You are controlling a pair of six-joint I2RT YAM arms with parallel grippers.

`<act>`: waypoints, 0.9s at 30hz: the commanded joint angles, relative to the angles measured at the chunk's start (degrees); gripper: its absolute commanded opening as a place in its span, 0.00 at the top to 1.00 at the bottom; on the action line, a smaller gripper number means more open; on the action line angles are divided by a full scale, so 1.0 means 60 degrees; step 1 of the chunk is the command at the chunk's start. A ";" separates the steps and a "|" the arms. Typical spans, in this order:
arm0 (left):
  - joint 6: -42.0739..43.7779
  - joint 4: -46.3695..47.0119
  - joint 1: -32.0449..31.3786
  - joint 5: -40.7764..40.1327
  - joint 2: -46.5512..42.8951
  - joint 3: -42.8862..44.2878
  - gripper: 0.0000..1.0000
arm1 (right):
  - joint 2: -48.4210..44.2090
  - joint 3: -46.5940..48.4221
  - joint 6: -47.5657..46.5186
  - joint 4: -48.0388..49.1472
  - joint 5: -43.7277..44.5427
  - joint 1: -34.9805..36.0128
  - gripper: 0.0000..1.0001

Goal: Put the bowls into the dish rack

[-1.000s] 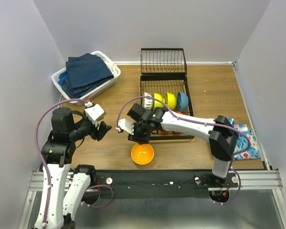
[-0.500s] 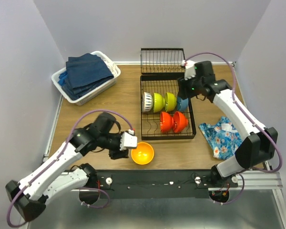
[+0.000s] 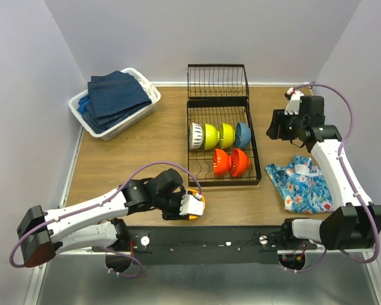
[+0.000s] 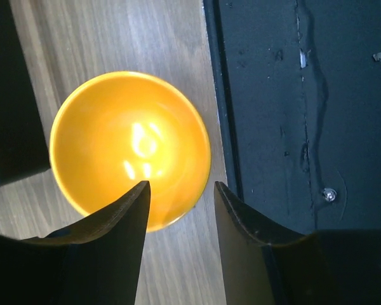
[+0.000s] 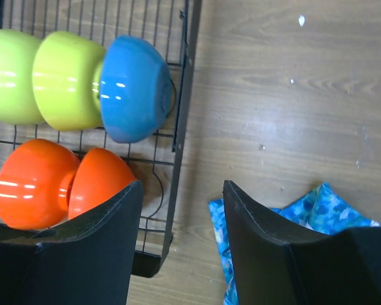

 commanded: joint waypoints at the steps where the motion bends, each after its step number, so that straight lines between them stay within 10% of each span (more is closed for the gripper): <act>1: -0.0221 0.0933 -0.0566 -0.0532 0.0401 -0.0305 0.48 | -0.0365 -0.0465 0.0339 0.0050 -0.0590 -0.0431 0.38; 10: -0.0134 0.1490 -0.0919 -0.0400 0.0958 -0.0613 0.57 | -0.0454 -0.0773 0.0442 0.0094 -0.0796 -0.0959 0.38; 15: 0.0305 0.1565 -0.1080 -0.0723 0.1032 -0.0701 0.78 | -0.0439 -0.0803 0.0457 0.0167 -0.0883 -0.1003 0.38; 19: 0.0993 -0.0069 -0.1080 0.0051 0.0609 -0.0292 1.00 | -0.0366 -0.0803 0.0398 0.0138 -0.0928 -0.1003 0.38; 27: 0.3002 -0.3900 -0.1080 0.1477 -0.1545 0.1480 1.00 | 0.0161 -0.0437 0.0266 0.0152 -0.0942 -0.1003 0.39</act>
